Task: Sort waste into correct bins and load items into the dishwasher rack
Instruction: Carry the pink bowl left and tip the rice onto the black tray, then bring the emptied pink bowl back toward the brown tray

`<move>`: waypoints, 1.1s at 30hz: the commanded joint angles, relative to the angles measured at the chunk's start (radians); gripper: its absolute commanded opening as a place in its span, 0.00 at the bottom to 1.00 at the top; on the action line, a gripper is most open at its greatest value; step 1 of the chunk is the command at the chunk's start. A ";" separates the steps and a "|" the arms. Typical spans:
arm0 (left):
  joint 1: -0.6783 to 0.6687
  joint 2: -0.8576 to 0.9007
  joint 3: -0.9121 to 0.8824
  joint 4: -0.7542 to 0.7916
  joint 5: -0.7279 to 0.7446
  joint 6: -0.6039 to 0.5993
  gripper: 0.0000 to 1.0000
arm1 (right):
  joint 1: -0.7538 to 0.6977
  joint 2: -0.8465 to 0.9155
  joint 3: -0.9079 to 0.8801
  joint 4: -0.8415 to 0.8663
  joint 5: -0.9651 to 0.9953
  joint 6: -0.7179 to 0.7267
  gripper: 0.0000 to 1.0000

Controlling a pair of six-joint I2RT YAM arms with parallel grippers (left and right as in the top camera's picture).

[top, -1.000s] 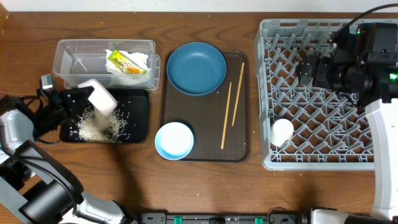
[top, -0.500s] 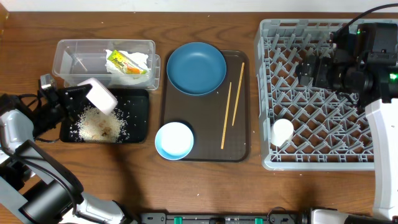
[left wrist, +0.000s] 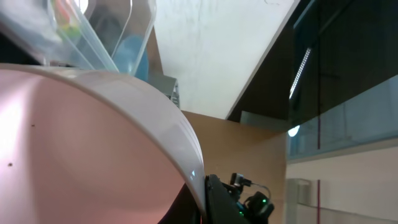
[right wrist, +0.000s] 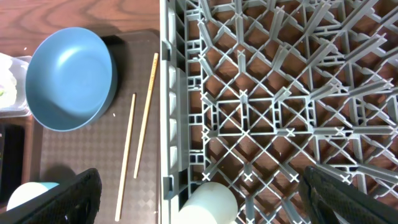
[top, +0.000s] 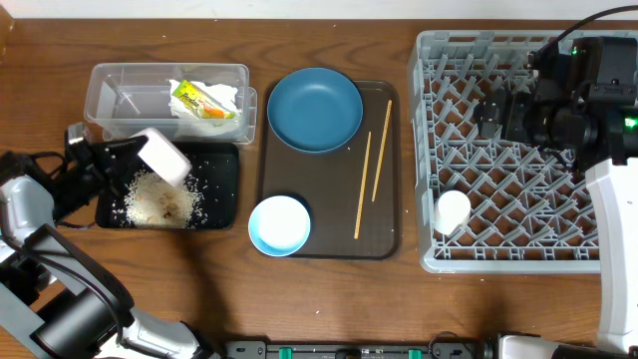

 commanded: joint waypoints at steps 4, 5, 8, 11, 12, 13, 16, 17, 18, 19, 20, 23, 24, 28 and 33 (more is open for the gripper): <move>0.004 0.007 -0.006 -0.019 0.026 -0.065 0.06 | -0.002 -0.003 0.015 0.003 0.003 -0.010 0.99; 0.004 0.003 -0.006 -0.037 0.026 -0.065 0.06 | -0.002 -0.003 0.015 0.003 0.003 -0.010 0.99; 0.004 -0.002 -0.006 0.003 0.018 -0.064 0.06 | -0.002 -0.003 0.015 0.002 0.003 -0.010 0.99; -0.003 -0.005 -0.006 0.048 0.002 -0.064 0.06 | -0.002 -0.003 0.015 0.006 0.003 -0.010 0.99; -0.013 -0.011 -0.006 0.052 0.002 -0.061 0.06 | -0.002 -0.003 0.015 0.006 0.003 -0.010 0.99; -0.024 -0.020 -0.005 0.060 0.001 -0.061 0.06 | -0.002 -0.003 0.015 0.006 0.003 -0.010 0.99; -0.074 -0.060 0.013 0.066 -0.023 -0.061 0.06 | -0.002 -0.003 0.015 0.003 0.003 -0.011 0.99; -0.095 -0.077 0.021 0.066 -0.043 -0.061 0.07 | -0.002 -0.003 0.015 0.002 0.003 -0.010 0.99; -0.120 -0.098 0.028 0.066 -0.075 -0.061 0.06 | -0.002 -0.003 0.015 0.002 0.003 -0.010 0.99; -0.156 -0.127 0.036 0.066 -0.124 -0.061 0.06 | -0.002 -0.003 0.015 0.002 0.003 -0.010 0.99; -0.197 -0.158 0.042 0.067 -0.182 -0.061 0.06 | -0.002 -0.003 0.015 0.002 0.003 -0.010 0.99; -0.339 -0.250 0.044 0.084 -0.361 -0.065 0.06 | -0.001 -0.003 0.015 0.002 0.003 -0.010 0.99; -0.401 -0.281 0.044 0.097 -0.434 -0.076 0.06 | -0.002 -0.003 0.015 0.002 0.003 -0.010 0.99; -0.661 -0.358 0.043 0.178 -0.701 -0.095 0.06 | -0.002 -0.003 0.015 0.003 0.003 -0.010 0.99; -0.983 -0.352 0.043 0.239 -1.078 -0.074 0.06 | -0.001 -0.003 0.015 0.002 0.003 -0.011 0.99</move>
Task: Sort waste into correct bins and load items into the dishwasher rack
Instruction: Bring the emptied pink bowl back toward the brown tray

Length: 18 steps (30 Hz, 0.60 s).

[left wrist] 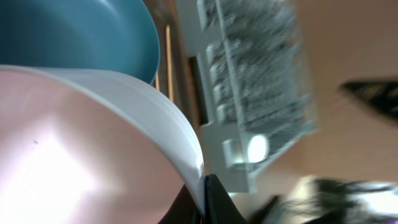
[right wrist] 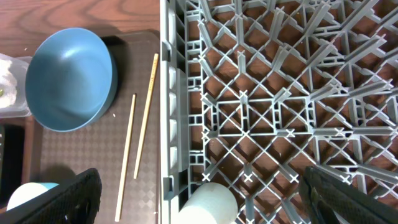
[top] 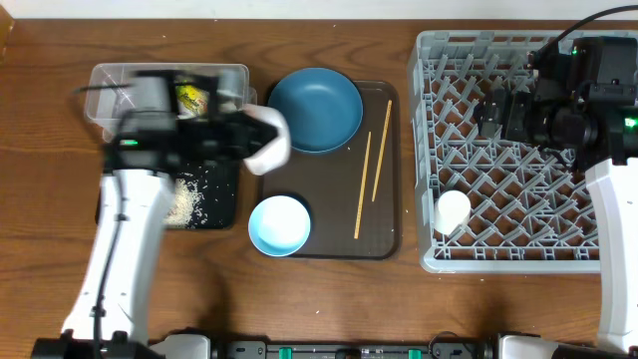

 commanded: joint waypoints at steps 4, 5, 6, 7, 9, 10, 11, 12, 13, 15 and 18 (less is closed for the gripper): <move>-0.337 0.067 0.013 0.006 -0.599 0.071 0.06 | -0.002 -0.003 0.015 -0.006 0.003 -0.010 0.99; -0.379 0.083 0.013 0.006 -0.634 0.088 0.06 | -0.002 -0.003 0.015 -0.007 0.003 -0.010 0.99; -0.424 0.104 0.013 0.007 -0.666 0.109 0.06 | -0.002 -0.003 0.015 -0.008 0.003 -0.010 0.99; -0.466 0.126 0.013 0.008 -0.701 0.125 0.06 | -0.002 -0.003 0.015 -0.008 0.003 -0.010 0.99; -0.533 0.162 0.013 0.013 -0.761 0.151 0.06 | -0.002 -0.003 0.015 -0.007 0.003 -0.010 0.99; -0.567 0.184 0.013 0.016 -0.794 0.168 0.06 | -0.002 -0.003 0.015 -0.007 0.003 -0.010 0.99; -0.599 0.208 0.013 0.018 -0.824 0.188 0.06 | -0.002 -0.003 0.015 -0.007 0.003 -0.010 0.99; -0.621 0.227 0.013 0.018 -0.850 0.199 0.06 | -0.002 -0.003 0.015 -0.008 0.003 -0.010 0.99; -0.643 0.252 0.013 0.017 -0.883 0.201 0.06 | -0.002 -0.003 0.015 -0.011 0.003 -0.010 0.99; -0.671 0.303 0.013 0.016 -0.919 0.201 0.06 | -0.002 -0.003 0.015 -0.016 0.003 -0.011 0.99; -0.679 0.367 0.013 0.019 -0.919 0.201 0.06 | -0.002 -0.003 0.015 -0.018 0.003 -0.011 0.99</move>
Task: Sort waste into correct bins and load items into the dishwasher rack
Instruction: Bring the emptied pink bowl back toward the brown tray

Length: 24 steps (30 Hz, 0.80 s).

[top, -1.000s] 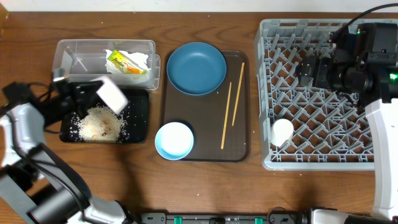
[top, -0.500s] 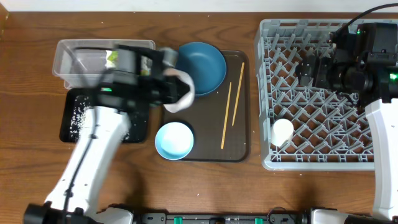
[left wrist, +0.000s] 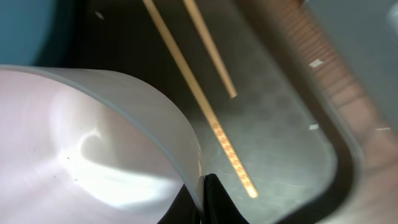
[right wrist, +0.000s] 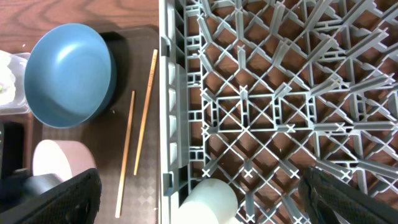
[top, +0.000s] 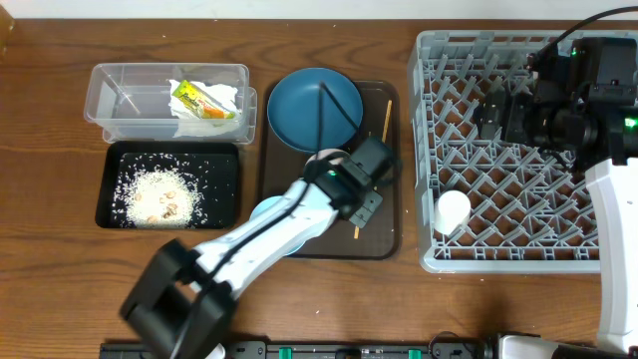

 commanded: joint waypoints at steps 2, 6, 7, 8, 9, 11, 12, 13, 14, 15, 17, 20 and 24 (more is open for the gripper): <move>0.001 0.067 0.013 0.006 -0.090 0.028 0.06 | -0.002 -0.003 0.015 -0.002 0.003 -0.019 0.99; 0.002 0.060 0.013 0.014 -0.090 0.028 0.09 | -0.002 -0.003 0.015 -0.002 0.003 -0.018 0.99; 0.001 0.060 0.013 0.014 -0.090 0.028 0.12 | -0.002 -0.003 0.015 -0.002 0.003 -0.018 0.99; 0.001 0.060 0.013 0.014 -0.090 0.028 0.15 | -0.002 -0.003 0.015 -0.002 0.003 -0.018 0.99; 0.001 0.060 0.013 0.014 -0.090 0.028 0.17 | -0.002 -0.003 0.015 -0.002 0.003 -0.018 0.99; 0.002 0.059 0.013 0.013 -0.090 0.027 0.26 | -0.001 -0.003 0.015 -0.002 0.002 -0.018 0.99; 0.002 0.056 0.013 0.013 -0.090 0.027 0.27 | -0.001 -0.003 0.015 -0.002 0.002 -0.018 0.99; 0.002 0.051 0.013 0.013 -0.090 0.026 0.28 | -0.001 -0.003 0.015 0.000 -0.006 -0.018 0.99; 0.002 0.043 0.013 0.013 -0.092 0.022 0.27 | 0.000 -0.003 0.015 0.004 -0.020 -0.017 0.99; 0.005 0.032 0.013 0.014 -0.092 0.013 0.28 | 0.003 -0.003 0.015 0.009 -0.041 -0.017 0.99; 0.023 -0.002 0.016 0.013 -0.092 -0.035 0.28 | 0.020 -0.003 0.013 0.030 -0.090 -0.017 0.99; 0.079 -0.082 0.016 0.005 -0.090 -0.121 0.28 | 0.071 -0.001 -0.005 0.092 -0.116 0.010 0.99; 0.199 -0.225 0.016 -0.026 -0.053 -0.211 0.28 | 0.166 0.023 -0.029 0.178 -0.105 0.083 0.96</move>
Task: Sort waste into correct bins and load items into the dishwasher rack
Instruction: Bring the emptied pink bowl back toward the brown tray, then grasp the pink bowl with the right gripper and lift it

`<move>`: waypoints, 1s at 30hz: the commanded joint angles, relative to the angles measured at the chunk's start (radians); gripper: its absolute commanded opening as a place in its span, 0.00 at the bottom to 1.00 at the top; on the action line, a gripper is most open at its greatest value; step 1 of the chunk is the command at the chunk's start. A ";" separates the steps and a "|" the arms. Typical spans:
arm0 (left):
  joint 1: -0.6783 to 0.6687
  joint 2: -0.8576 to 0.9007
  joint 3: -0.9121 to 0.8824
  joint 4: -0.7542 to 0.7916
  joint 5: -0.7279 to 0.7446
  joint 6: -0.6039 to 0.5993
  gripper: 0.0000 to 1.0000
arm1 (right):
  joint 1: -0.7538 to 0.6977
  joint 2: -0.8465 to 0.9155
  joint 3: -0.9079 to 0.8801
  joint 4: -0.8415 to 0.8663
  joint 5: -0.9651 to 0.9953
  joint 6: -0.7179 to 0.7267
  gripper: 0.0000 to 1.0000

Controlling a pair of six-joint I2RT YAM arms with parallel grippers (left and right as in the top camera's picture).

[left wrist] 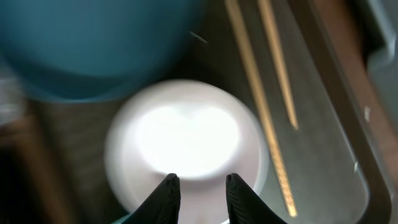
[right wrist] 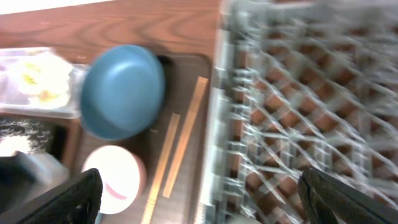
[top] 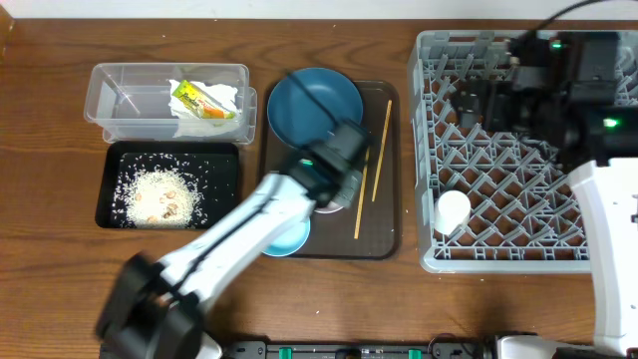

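A pale pink bowl (left wrist: 186,140) stands upright on the brown tray (top: 384,234), between the big blue bowl (top: 314,105) and a small light-blue bowl (top: 284,237). My left gripper (left wrist: 199,186) hangs open just above the pink bowl, holding nothing. Two chopsticks (top: 371,170) lie on the tray to the right of it. The grey dishwasher rack (top: 518,150) at the right holds a white cup (top: 453,209). My right gripper (right wrist: 208,202) is wide open and empty over the rack's left part. The right wrist view also shows the pink bowl (right wrist: 115,180).
A black tray with rice scraps (top: 164,189) lies at the left. Behind it stands a clear bin (top: 169,100) with wrappers in it. The left arm stretches from the front left across to the brown tray.
The left gripper was shut on the pink bowl's rim over the tray. Now the bowl stands on the tray and the gripper is open above it. The right arm has shifted left.
The left gripper held the pink bowl tilted over the black rice tray. Then it had the bowl by the clear bin and the blue bowl, then over the brown tray near the chopsticks. Now the bowl rests on the tray, let go.
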 commanded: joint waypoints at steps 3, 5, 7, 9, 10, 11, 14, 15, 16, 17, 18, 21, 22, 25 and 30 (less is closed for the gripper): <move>0.192 -0.210 0.016 -0.034 0.120 -0.108 0.31 | 0.146 0.073 -0.023 0.074 -0.021 0.114 0.91; 0.271 -0.263 0.016 -0.051 0.175 -0.130 0.32 | 0.204 0.122 -0.023 0.105 -0.021 0.146 0.87; 0.344 -0.301 0.016 -0.070 0.217 -0.143 0.33 | 0.263 0.182 -0.023 0.127 -0.013 0.182 0.82; 0.404 -0.322 0.016 -0.098 0.235 -0.144 0.35 | 0.310 0.237 -0.023 0.132 0.011 0.212 0.78; 0.434 -0.327 0.016 -0.118 0.234 -0.143 0.36 | 0.338 0.275 -0.023 0.132 0.026 0.221 0.77; 0.446 -0.327 0.016 -0.127 0.234 -0.144 0.38 | 0.349 0.291 -0.023 0.132 0.030 0.222 0.76; 0.483 -0.322 0.014 -0.166 0.234 -0.143 0.45 | 0.396 0.371 -0.023 0.132 0.031 0.224 0.70; 0.488 -0.320 0.014 -0.172 0.233 -0.143 0.46 | 0.412 0.399 -0.023 0.129 0.031 0.224 0.69; 0.494 -0.318 0.014 -0.179 0.230 -0.143 0.47 | 0.424 0.423 -0.023 0.128 0.031 0.224 0.69; 0.495 -0.316 0.014 -0.184 0.222 -0.143 0.47 | 0.438 0.451 -0.023 0.128 0.031 0.224 0.66; 0.495 -0.315 0.014 -0.190 0.211 -0.143 0.47 | 0.452 0.478 -0.023 0.127 0.031 0.224 0.64; 0.495 -0.314 0.014 -0.201 0.196 -0.143 0.47 | 0.484 0.546 -0.023 0.127 0.031 0.225 0.57; 0.495 -0.314 0.014 -0.201 0.196 -0.143 0.47 | 0.494 0.567 -0.023 0.127 0.031 0.228 0.53; 0.495 -0.314 0.014 -0.201 0.196 -0.143 0.48 | 0.509 0.601 -0.023 0.122 0.048 0.243 0.42; 0.495 -0.314 0.014 -0.215 0.197 -0.143 0.59 | 0.514 0.613 -0.023 0.089 0.132 0.262 0.14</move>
